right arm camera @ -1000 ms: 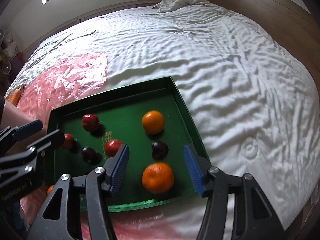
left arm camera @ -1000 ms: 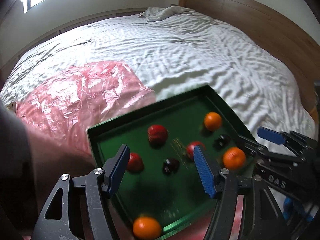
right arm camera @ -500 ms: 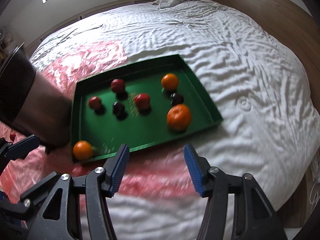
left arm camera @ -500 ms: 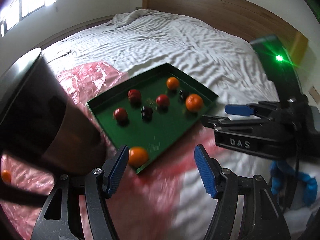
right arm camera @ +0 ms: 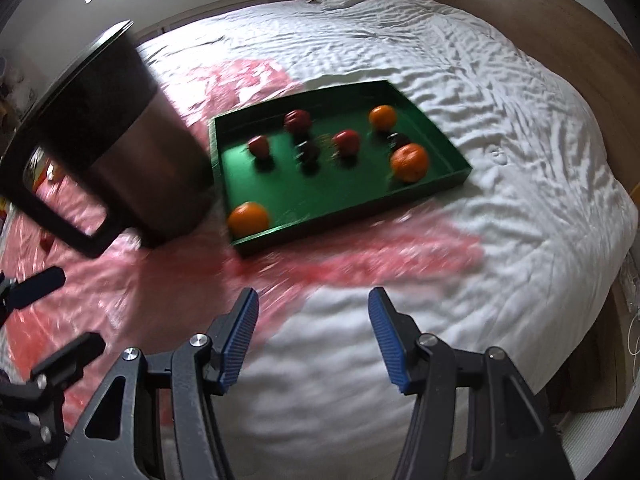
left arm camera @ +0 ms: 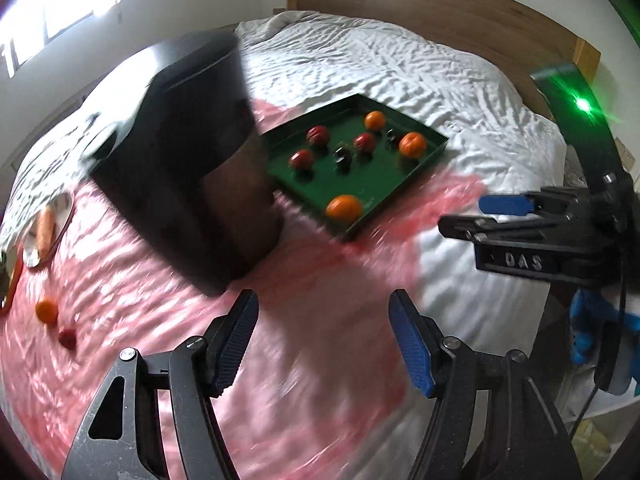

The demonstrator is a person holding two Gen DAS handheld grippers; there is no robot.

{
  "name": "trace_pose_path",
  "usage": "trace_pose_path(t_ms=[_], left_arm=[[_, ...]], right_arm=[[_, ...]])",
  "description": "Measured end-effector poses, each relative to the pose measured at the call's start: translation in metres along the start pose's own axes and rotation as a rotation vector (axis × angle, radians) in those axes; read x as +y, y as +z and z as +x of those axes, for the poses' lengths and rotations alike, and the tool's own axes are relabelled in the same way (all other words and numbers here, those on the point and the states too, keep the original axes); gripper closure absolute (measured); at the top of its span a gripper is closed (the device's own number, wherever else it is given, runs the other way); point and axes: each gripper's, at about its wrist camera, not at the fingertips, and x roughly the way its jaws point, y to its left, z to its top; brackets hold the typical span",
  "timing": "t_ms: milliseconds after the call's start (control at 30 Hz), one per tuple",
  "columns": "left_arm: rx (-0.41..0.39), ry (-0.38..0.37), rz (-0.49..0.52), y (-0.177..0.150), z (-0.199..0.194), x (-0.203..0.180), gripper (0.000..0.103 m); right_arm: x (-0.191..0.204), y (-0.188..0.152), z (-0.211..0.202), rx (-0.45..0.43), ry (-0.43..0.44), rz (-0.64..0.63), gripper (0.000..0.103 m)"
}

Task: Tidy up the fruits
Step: 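Move both open tools back toward the last fruit on the sheet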

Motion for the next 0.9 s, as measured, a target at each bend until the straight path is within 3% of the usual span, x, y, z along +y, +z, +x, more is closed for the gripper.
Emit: trace_pose_path(t_ms=[467,900], left_arm=[[0.023,0.141,-0.15,-0.066,-0.034,0.113,0.041],[0.038,0.265,-0.323,-0.095,-0.04,0.222,0.039]], right_arm=[[0.148,-0.052,-0.001,0.095,0.185,-0.161,0.0],[0.253,-0.04,0.011,0.086,0.33,-0.369,0.0]])
